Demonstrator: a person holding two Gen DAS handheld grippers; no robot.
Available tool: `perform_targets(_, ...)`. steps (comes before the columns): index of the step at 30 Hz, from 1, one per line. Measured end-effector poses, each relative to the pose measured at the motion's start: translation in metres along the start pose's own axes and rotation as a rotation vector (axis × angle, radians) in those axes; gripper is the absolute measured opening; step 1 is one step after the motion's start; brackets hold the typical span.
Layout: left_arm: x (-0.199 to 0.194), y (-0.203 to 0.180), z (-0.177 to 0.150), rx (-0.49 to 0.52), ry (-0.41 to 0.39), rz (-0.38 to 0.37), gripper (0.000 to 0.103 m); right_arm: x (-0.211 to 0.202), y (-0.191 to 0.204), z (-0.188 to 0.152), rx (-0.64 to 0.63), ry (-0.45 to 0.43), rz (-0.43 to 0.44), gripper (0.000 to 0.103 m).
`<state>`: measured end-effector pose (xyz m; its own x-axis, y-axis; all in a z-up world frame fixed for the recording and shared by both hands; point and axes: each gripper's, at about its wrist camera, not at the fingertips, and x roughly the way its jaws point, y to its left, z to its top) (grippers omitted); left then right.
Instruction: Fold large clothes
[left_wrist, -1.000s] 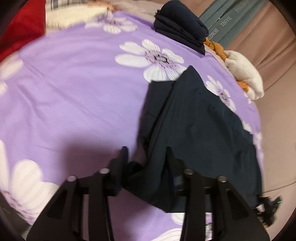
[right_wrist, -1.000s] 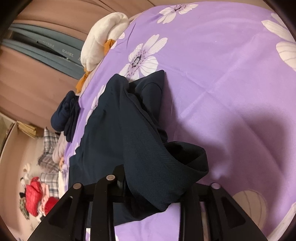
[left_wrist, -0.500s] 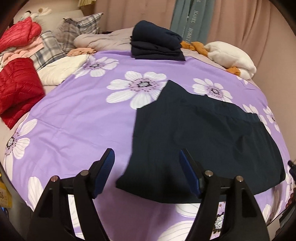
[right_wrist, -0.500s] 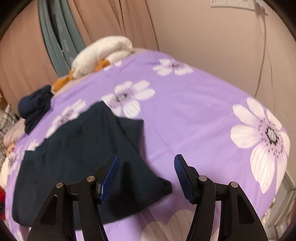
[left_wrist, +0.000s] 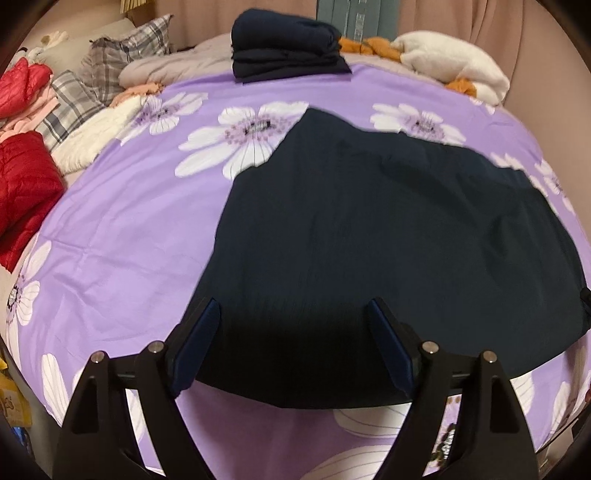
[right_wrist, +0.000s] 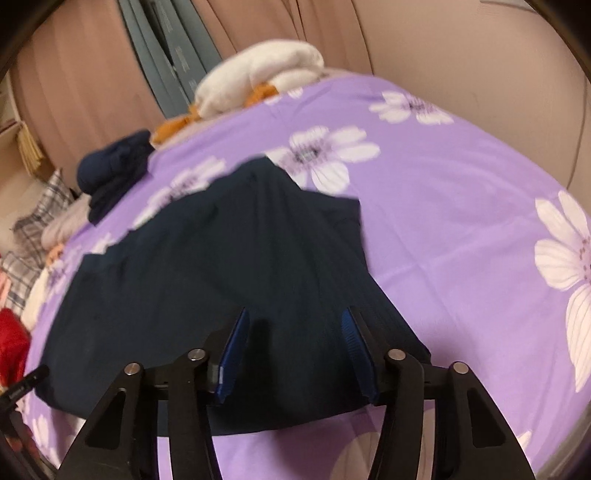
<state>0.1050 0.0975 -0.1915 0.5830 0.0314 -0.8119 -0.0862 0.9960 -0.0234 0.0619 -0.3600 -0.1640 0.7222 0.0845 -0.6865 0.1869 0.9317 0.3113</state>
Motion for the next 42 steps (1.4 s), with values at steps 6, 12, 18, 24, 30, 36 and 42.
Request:
perform_targets(6, 0.005, 0.0, -0.006, 0.006, -0.003, 0.005, 0.085, 0.004, 0.0, -0.006, -0.02, 0.014, -0.009, 0.052)
perform_targets(12, -0.003, 0.0, -0.007, -0.002, -0.012, -0.002, 0.085, -0.016, 0.023, -0.002, -0.098, -0.038, -0.034, 0.052)
perform_targets(18, -0.002, -0.012, -0.01, 0.029, -0.024, 0.007, 0.085, -0.018, 0.053, -0.009, -0.208, -0.035, 0.027, 0.052)
perform_targets(24, 0.004, -0.012, -0.013, 0.042, -0.013, 0.01, 0.089, 0.008, 0.06, -0.028, -0.263, 0.016, -0.031, 0.052)
perform_targets(30, 0.004, -0.013, -0.015, 0.036, -0.01, 0.02, 0.09, 0.008, 0.053, -0.025, -0.241, 0.025, -0.01, 0.053)
perform_targets(36, -0.014, -0.013, -0.016, 0.022, 0.013, 0.002, 0.095, -0.021, 0.065, -0.019, -0.237, 0.017, 0.019, 0.056)
perform_targets(42, -0.047, -0.026, -0.014, 0.07, -0.002, -0.008, 0.103, -0.045, 0.074, -0.015, -0.241, 0.017, 0.037, 0.062)
